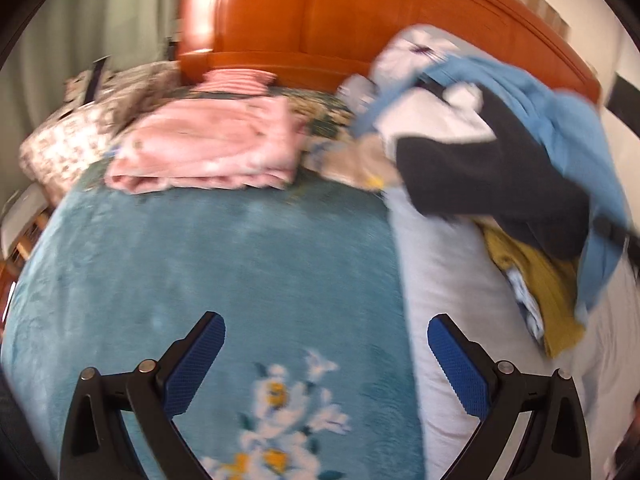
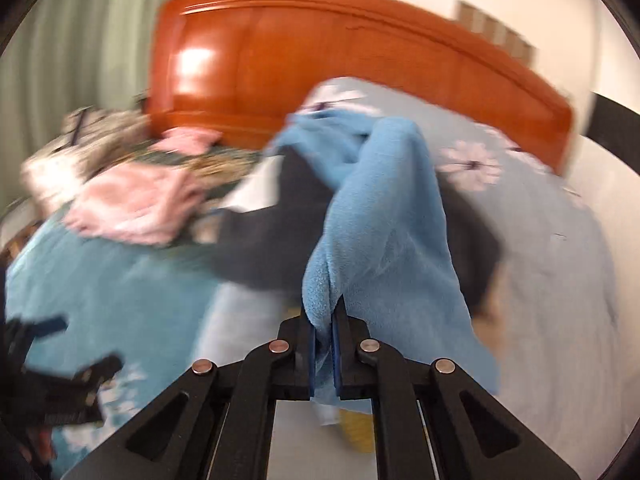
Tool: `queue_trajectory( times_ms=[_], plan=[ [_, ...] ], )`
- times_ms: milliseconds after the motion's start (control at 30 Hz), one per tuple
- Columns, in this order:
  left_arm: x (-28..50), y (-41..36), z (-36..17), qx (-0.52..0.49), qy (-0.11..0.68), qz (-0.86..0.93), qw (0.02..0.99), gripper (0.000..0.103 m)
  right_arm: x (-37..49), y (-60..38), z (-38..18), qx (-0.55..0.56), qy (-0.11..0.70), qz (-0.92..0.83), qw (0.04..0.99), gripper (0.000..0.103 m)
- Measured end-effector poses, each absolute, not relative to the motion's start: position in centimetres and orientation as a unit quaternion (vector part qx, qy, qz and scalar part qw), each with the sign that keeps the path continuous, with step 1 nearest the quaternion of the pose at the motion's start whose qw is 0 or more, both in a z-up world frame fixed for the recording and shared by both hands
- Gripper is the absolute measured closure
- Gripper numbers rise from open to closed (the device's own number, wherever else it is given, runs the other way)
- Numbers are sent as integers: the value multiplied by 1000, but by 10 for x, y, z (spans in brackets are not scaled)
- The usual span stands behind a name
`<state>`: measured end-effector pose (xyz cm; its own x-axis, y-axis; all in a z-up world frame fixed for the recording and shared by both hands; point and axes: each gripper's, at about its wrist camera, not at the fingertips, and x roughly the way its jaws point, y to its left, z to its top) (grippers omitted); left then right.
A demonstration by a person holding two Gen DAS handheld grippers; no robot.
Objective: Fold clothes
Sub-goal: 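Carry the light blue garment onto the teal blanket with the right gripper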
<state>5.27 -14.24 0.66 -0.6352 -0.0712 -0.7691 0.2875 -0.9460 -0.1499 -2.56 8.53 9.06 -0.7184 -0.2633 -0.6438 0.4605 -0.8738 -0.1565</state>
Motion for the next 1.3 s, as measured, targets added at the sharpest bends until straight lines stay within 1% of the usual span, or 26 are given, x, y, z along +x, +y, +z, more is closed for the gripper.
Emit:
queue_trajectory(
  times_ms=[133,267,333,467,533,633,733,767,800,867,1000,1133,1200,1300],
  plan=[
    [82,-203,20,387,176,-891,161,0,-6,26,79,341,130,-889,278,97],
    [114,-250,23,362,230,-880,205,0,33,-31,81,341,150,-856,360,97],
    [128,-268,20,353,255,-873,218,0,46,-60,73,346,174,-830,402,97],
    [148,-292,13,353,263,-867,234,0,90,-121,44,384,211,-765,471,97],
    [156,-301,10,357,262,-864,242,0,104,-145,25,409,221,-739,488,97],
    [162,-310,0,366,276,-857,236,0,109,-162,-6,455,223,-711,488,97],
    [156,-307,-15,384,283,-851,219,0,110,-162,-10,473,224,-708,474,93],
    [153,-305,-20,389,284,-850,212,0,110,-161,-10,477,225,-709,468,88],
    [150,-303,-24,394,285,-849,206,0,111,-159,-6,478,227,-711,463,73],
    [142,-295,-32,403,286,-850,184,0,111,-147,5,476,230,-718,453,54],
    [126,-275,-42,416,273,-855,148,0,85,-99,22,482,214,-730,434,54],
    [115,-255,-56,435,258,-855,112,0,19,-57,20,494,174,-790,318,54],
    [112,-245,-63,449,246,-853,100,1,-18,-51,18,506,114,-808,278,54],
    [110,-239,-68,459,234,-852,94,1,-70,-56,18,524,-5,-814,252,54]
  ],
)
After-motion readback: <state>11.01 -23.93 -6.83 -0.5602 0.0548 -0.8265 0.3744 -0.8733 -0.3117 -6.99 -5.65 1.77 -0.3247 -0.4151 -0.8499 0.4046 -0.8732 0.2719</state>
